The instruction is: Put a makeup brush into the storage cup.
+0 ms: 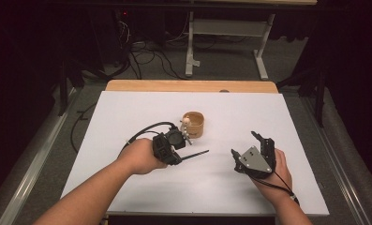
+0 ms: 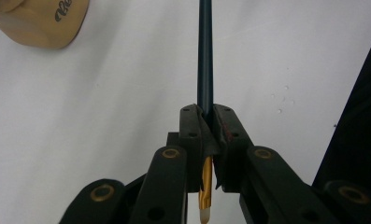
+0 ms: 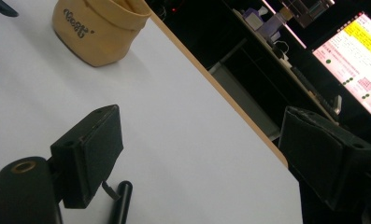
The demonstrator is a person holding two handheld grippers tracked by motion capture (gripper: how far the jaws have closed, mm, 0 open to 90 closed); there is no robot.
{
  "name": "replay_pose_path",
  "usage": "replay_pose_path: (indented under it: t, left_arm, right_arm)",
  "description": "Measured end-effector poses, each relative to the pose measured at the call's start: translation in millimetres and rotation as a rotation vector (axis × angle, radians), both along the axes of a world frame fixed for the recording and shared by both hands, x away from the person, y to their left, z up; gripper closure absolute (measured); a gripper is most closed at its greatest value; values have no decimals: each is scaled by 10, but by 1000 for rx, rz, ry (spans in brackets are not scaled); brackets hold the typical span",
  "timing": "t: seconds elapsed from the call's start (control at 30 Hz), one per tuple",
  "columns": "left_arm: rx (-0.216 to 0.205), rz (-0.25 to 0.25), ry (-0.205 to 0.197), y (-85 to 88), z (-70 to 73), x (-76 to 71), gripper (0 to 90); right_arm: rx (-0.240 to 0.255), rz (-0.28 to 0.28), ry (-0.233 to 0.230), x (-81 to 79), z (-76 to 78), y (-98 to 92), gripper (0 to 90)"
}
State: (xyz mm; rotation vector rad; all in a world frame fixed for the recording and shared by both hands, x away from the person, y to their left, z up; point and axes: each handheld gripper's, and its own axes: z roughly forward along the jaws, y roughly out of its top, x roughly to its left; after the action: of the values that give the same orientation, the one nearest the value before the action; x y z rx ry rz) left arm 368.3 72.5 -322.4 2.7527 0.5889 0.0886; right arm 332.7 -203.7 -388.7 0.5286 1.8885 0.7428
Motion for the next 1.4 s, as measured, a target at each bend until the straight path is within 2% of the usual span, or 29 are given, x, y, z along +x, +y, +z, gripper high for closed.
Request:
replay_pose_path:
  t: [0.03, 0.3, 0.37, 0.4, 0.47, 0.57, 0.6, 1.07, 1.3, 1.4]
  left_arm:
    - [-2, 0, -2, -1, 1, 0, 828]
    - [9, -5, -4, -17, -15, 4, 829]
    - [6, -7, -5, -22, -16, 6, 828]
    - [6, -9, -5, -24, -15, 6, 828]
    - [5, -9, -5, -32, -16, 4, 828]
    - [4, -11, -5, -42, -17, 2, 828]
    - [5, -11, -5, -44, -18, 1, 828]
    - [6, -24, -11, -86, -38, -5, 829]
    - [4, -32, -15, -112, -35, -12, 829]
    - [2, -33, -17, -120, -31, -14, 829]
  right_arm:
    - [-22, 8, -5, 1, -2, 9, 156]
    - [-99, 18, -12, 4, -48, 69, 171]
    - [-145, 44, -18, 21, -44, 72, 177]
    - [-134, 34, -17, 14, -57, 82, 181]
    - [-165, 43, -14, 11, -60, 90, 193]
    - [-181, 43, -7, -16, -92, 118, 225]
    - [-212, 64, -16, -7, -91, 124, 230]
    - [-308, 86, -54, -93, -172, 258, 315]
    - [-383, 127, -68, -118, -195, 320, 352]
    - [-398, 141, -68, -133, -212, 349, 374]
